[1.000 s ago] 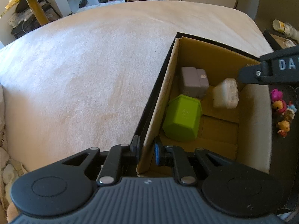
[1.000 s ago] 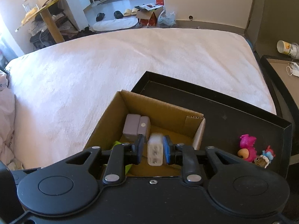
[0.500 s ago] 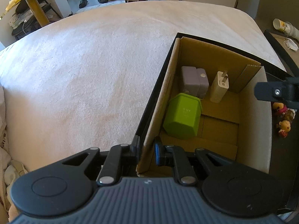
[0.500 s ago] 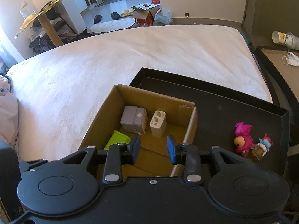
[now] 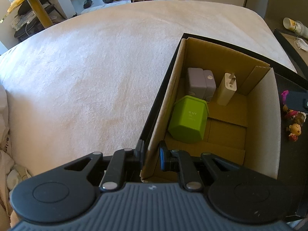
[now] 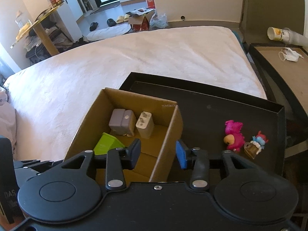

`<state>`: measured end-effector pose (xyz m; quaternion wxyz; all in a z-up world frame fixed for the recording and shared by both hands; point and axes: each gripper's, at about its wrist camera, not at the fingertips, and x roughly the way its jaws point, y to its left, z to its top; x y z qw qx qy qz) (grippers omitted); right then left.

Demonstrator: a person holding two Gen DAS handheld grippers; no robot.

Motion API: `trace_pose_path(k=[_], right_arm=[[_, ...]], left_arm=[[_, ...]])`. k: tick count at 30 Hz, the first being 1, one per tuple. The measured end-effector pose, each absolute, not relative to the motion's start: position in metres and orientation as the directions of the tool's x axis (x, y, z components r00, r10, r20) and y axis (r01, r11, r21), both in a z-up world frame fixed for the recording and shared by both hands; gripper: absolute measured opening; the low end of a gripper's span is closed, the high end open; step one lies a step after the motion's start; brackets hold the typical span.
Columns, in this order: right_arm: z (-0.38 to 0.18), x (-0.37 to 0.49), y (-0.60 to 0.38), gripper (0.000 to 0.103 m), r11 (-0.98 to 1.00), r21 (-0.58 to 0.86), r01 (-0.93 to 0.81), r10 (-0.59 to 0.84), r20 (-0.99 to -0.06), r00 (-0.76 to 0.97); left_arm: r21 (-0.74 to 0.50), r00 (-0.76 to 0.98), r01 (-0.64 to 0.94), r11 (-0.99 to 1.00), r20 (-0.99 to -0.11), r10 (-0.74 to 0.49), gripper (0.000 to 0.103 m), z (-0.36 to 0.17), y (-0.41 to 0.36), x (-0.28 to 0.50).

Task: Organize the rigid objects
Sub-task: 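Lower the white charger plug into the box and open the right gripper, then move the right gripper back over the girl figure on the tray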

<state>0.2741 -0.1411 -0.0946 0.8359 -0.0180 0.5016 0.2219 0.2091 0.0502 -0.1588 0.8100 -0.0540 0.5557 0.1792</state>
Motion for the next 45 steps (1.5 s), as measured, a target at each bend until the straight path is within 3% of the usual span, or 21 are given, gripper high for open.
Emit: trace_pose_path(k=[10, 39, 45], right_arm=[[-0.099, 0.276, -0.175, 0.049, 0.92, 0.195, -0.339, 0.336, -0.839, 0.429], [-0.149, 0.28, -0.256, 0.053, 0.95, 0.227, -0.216, 0.302, -0.851, 0.43], [-0.164, 0.281, -0.268, 0.058, 0.952, 0.239, -0.194, 0.301, -0.85, 0.433]], left_arm=[[0.138, 0.307, -0.349, 0.927, -0.917, 0.253, 0.015, -0.158, 0.046, 0.21], [0.189, 0.272, -0.376, 0.907, -0.913, 0.303, 0.016, -0.16, 0.035, 0.212], [0.2, 0.269, -0.38, 0.903, -0.91, 0.315, 0.016, -0.161, 0.033, 0.212]])
